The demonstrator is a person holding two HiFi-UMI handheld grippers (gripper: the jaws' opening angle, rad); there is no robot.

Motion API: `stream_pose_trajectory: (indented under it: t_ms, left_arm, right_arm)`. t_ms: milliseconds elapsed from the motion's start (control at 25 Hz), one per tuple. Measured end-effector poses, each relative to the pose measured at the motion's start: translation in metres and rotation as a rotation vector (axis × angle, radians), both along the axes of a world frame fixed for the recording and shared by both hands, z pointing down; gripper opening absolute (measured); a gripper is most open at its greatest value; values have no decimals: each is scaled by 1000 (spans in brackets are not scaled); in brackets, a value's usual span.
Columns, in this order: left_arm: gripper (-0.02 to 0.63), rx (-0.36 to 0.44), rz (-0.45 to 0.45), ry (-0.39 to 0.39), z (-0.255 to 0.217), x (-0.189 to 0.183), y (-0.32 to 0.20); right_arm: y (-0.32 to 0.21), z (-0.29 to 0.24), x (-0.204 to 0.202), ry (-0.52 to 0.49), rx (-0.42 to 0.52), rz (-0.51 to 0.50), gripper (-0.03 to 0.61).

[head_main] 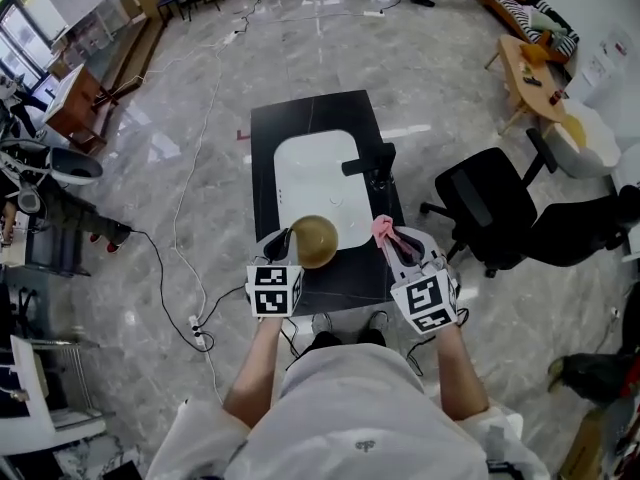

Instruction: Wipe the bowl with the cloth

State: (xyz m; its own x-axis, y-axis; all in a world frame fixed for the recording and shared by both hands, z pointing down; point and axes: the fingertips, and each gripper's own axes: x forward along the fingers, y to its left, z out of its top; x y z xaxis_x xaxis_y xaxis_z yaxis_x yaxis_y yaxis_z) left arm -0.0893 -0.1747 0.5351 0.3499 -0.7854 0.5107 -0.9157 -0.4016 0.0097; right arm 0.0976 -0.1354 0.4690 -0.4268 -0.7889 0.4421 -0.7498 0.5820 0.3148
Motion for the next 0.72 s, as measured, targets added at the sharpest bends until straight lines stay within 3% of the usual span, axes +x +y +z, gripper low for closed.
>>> stream_pose_trajectory:
  t_ms: [160,720]
  left_arm:
    - [25,-111,20,56,39,16,-2]
    - [25,-379,101,89,165,84,10]
  right_arm:
    - [13,19,18,-68,-75,52,26]
    - [43,71,66,-144,-248,183,26]
